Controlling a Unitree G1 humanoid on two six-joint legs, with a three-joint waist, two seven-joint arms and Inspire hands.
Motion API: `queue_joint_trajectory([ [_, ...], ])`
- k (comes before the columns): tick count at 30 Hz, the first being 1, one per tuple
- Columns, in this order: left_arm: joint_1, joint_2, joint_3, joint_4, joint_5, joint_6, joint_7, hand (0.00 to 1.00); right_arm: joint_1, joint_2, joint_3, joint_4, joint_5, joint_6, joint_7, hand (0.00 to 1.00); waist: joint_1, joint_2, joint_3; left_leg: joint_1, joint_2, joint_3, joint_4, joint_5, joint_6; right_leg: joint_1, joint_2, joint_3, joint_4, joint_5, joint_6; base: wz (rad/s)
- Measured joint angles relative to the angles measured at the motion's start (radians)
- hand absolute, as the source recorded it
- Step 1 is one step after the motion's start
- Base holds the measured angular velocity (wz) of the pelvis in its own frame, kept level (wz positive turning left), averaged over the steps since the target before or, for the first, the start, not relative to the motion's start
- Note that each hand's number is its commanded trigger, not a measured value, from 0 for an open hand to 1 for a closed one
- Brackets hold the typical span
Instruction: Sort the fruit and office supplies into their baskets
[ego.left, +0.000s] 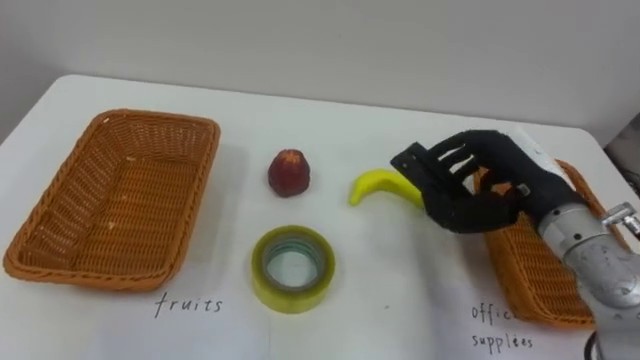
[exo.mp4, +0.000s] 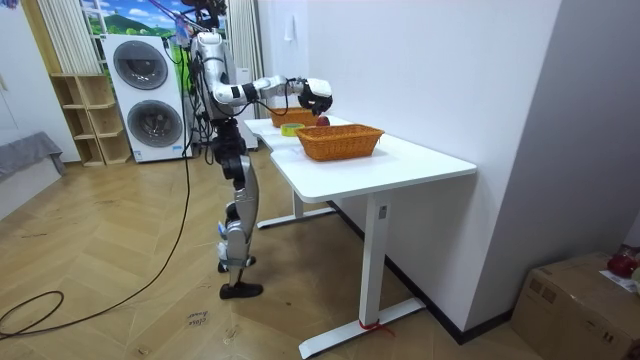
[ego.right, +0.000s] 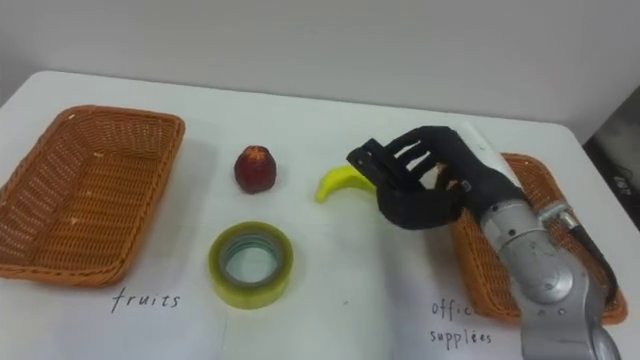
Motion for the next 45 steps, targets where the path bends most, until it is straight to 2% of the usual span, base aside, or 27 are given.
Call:
queue_joint_trajectory([
  [8, 0.024, -0.023, 0.038, 0.006, -0.005, 0.001, 0.005, 0.0, 0.0, -0.002, -0.055, 0.002, 0.108, -0.009, -0.127, 1.0, -0.008, 0.007, 0.0014, 0.0, 0.001, 0.003, 0.0, 0.0, 0.0, -0.002, 0.001, 0.003, -0.001, 0.0, 0.0, -0.01],
  [11, 0.028, -0.031, 0.058, 0.006, -0.007, 0.001, 0.005, 0.0, 0.0, -0.003, -0.071, 0.005, 0.127, -0.017, -0.153, 1.0, -0.021, 0.008, 0.001, 0.0, 0.001, 0.003, 0.0, 0.0, 0.0, -0.001, 0.001, 0.003, -0.002, 0.0, 0.0, 0.01],
  [18, 0.03, -0.029, 0.079, 0.006, -0.007, 0.001, 0.003, 0.0, 0.0, -0.038, -0.094, 0.049, 0.136, -0.024, -0.253, 1.0, -0.033, 0.002, -0.0021, 0.002, 0.001, 0.005, 0.0, 0.0, 0.0, -0.001, 0.002, 0.005, -0.001, 0.0, 0.0, 0.0],
  [28, 0.037, -0.028, 0.078, 0.013, -0.007, 0.001, 0.002, 0.0, 0.001, -0.046, -0.1, 0.092, 0.181, -0.032, -0.306, 1.0, -0.054, -0.01, -0.0017, 0.001, 0.001, 0.004, -0.001, 0.0, 0.0, 0.0, 0.001, 0.0, -0.001, 0.0, 0.0, 0.0],
  [33, 0.039, -0.028, 0.077, 0.005, -0.007, 0.001, 0.001, 0.0, 0.001, -0.046, -0.122, 0.128, 0.201, -0.032, -0.336, 1.0, -0.054, -0.012, -0.0028, 0.0, 0.001, 0.004, -0.002, 0.0, 0.0, -0.002, 0.001, -0.002, -0.001, 0.0, 0.0, 0.0],
  [45, 0.038, -0.03, 0.077, 0.002, -0.007, 0.001, 0.003, 0.0, 0.007, -0.046, -0.123, 0.17, 0.247, -0.032, -0.374, 1.0, -0.055, -0.001, -0.0049, 0.0, 0.002, 0.003, -0.001, 0.0, 0.0, -0.003, 0.001, -0.001, -0.001, 0.0, 0.0, 0.0],
])
